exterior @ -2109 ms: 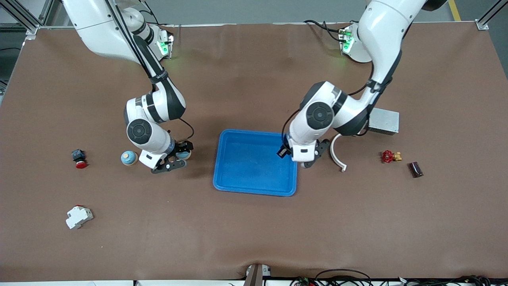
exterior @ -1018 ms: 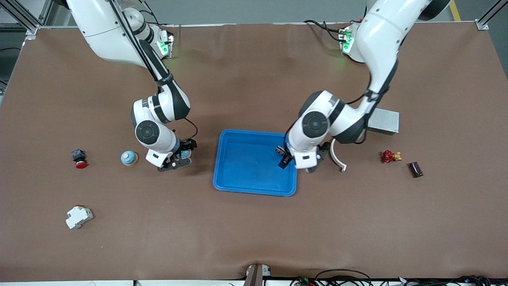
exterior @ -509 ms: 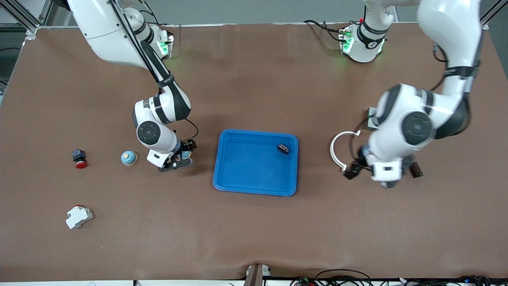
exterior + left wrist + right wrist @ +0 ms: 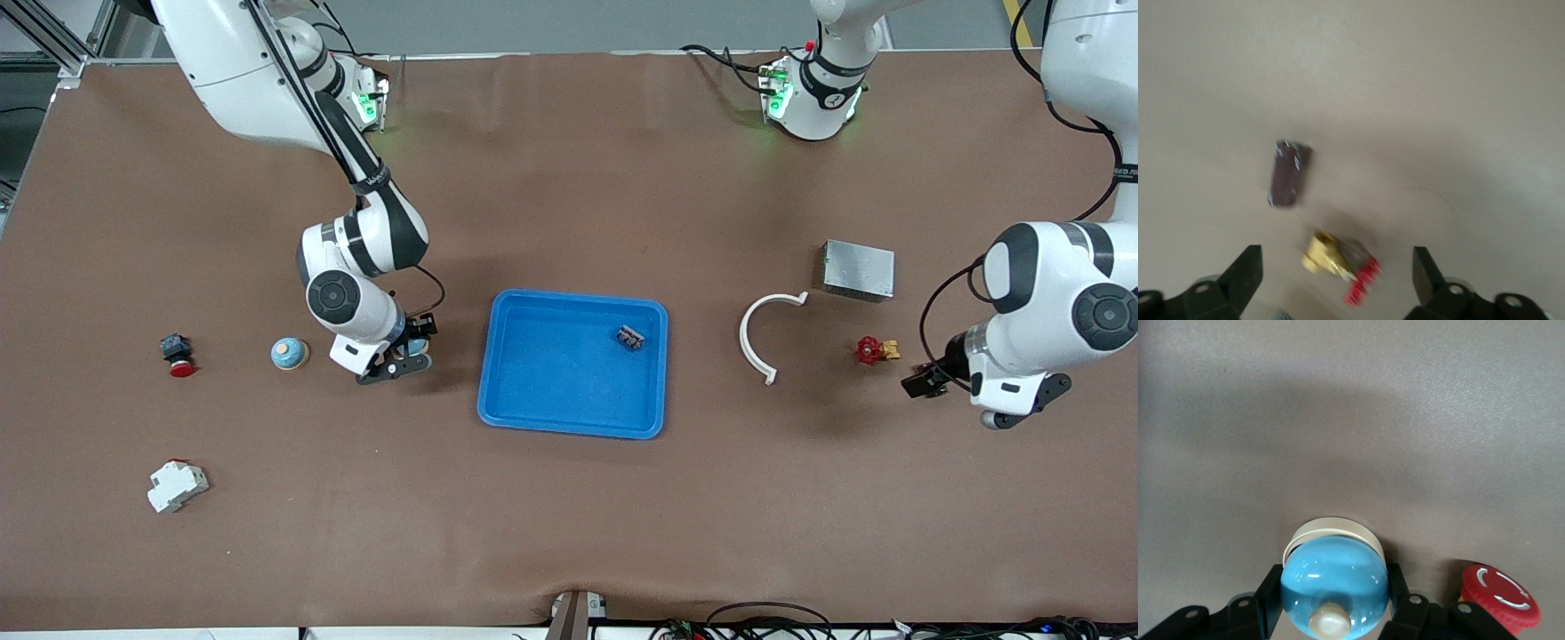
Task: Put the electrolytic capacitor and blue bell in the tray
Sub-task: 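Open the left gripper over the tray, then reach the second capacitor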
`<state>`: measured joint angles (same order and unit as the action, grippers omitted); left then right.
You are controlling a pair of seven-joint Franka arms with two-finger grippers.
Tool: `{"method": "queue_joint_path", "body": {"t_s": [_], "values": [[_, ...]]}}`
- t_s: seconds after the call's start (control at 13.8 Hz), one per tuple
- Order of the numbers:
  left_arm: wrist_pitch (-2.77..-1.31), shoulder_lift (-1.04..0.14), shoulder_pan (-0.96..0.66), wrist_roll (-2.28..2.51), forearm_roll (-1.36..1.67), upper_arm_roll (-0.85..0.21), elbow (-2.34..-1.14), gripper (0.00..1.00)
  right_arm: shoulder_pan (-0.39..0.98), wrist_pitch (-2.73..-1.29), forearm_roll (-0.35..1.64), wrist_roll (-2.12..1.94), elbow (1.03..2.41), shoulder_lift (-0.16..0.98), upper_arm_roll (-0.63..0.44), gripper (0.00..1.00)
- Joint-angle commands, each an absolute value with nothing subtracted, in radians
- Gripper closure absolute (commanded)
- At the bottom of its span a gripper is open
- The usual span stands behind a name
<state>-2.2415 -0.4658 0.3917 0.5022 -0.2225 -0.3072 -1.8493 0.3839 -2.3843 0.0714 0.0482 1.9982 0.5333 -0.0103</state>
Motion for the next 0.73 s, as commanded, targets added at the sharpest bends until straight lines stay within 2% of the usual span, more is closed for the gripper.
{"method": "queue_joint_path", "body": {"t_s": [0.0,0.29,0.65], "values": [[-2.353,-0.52,0.46,0.327,-0.253,-0.321,-1.873,0.23,0.405,-2.327,0.083,0.052,1.984,0.511,-0.009,0.9],[-2.385,-0.564,0.497,0.244,-0.331,-0.321,-1.871,0.48,0.463,-2.195,0.084,0.247,1.915,0.485,-0.009,0.89],[-2.416,-0.586,0.52,0.247,-0.334,-0.322,-1.873,0.5,0.569,-2.194,0.106,0.53,1.859,0.483,-0.008,0.9]]}}
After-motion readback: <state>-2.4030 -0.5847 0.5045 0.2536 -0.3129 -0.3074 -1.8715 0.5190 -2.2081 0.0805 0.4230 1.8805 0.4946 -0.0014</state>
